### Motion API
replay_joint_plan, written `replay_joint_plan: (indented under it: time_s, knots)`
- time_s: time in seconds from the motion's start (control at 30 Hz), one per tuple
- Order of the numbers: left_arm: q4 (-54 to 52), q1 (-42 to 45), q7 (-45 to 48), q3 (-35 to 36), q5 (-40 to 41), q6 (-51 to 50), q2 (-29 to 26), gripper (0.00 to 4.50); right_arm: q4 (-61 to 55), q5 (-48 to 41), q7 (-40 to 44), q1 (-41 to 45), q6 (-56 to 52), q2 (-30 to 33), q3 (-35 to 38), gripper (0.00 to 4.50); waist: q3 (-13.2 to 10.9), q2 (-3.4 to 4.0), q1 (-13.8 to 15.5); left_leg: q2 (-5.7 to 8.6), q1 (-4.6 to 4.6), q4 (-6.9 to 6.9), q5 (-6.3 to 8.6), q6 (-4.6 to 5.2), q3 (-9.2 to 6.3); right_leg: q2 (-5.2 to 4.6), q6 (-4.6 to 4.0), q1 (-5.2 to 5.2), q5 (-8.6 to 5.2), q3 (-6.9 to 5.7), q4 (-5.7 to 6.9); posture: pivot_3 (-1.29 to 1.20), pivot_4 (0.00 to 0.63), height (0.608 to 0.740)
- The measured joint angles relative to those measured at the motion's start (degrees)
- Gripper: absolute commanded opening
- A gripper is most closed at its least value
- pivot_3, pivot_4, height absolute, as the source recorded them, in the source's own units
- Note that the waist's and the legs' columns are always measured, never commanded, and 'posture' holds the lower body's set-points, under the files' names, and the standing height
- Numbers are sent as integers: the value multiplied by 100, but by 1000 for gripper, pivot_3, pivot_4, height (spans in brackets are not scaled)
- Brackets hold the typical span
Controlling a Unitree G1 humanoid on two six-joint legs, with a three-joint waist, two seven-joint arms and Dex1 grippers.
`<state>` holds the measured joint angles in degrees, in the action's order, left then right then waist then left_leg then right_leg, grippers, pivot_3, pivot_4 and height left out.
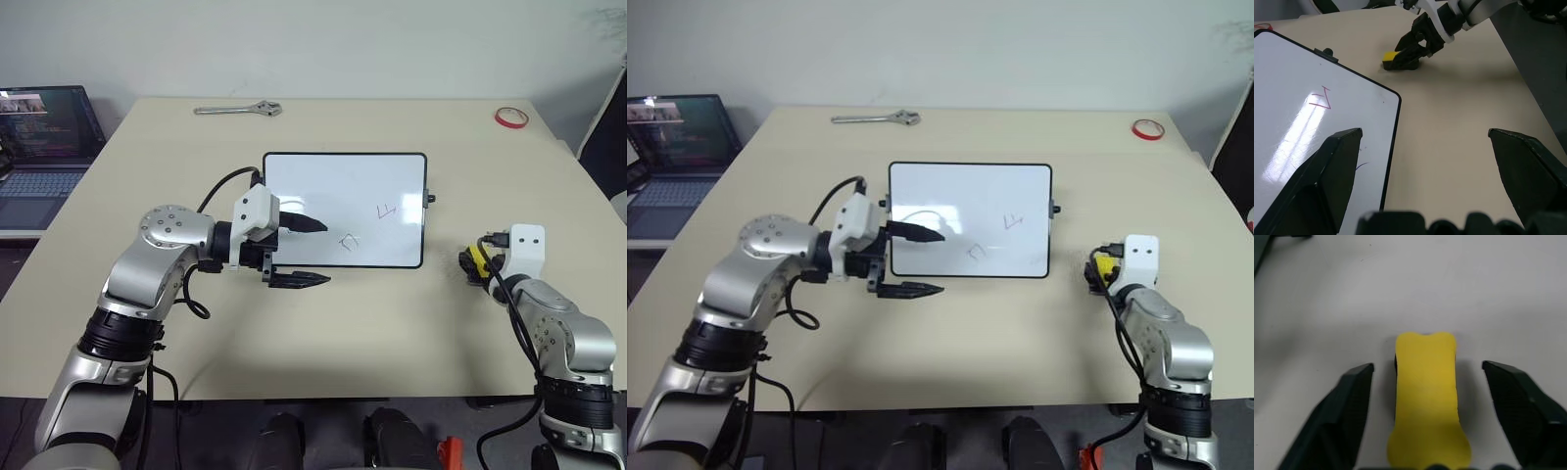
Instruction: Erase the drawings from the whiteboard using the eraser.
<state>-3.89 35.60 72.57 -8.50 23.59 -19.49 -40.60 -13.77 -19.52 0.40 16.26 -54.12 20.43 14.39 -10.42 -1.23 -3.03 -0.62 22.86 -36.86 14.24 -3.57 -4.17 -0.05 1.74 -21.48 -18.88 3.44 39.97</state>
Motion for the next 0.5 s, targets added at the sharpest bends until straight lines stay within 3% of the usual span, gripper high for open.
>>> replay_joint_plan:
  time_s: [0.13,0.17,0.4,0.5]
  knots:
    - [6,0,-70,0,-20,0,16,4500,0,41,22,1,3,-94,1,1307,0,0,-1,1,1,0,0,0,-4,-1,0,0,0,0,0,0,150,740]
    - [7,0,-91,1,-19,-3,23,4500,0,46,27,5,5,-95,3,1105,0,0,-1,1,0,-1,0,0,-5,-1,0,1,0,0,0,0,150,740]
    - [269,114,-992,183,-318,-254,145,4500,-280,50,87,-158,-2,-63,18,1091,0,0,6,1,1,-2,0,0,-11,-1,0,0,0,-3,1,0,150,740]
    - [322,147,-1612,270,-557,-456,264,4500,-824,103,291,-494,16,228,-122,1091,0,0,15,4,4,-3,2,3,-14,-6,1,0,-1,-2,-2,0,150,740]
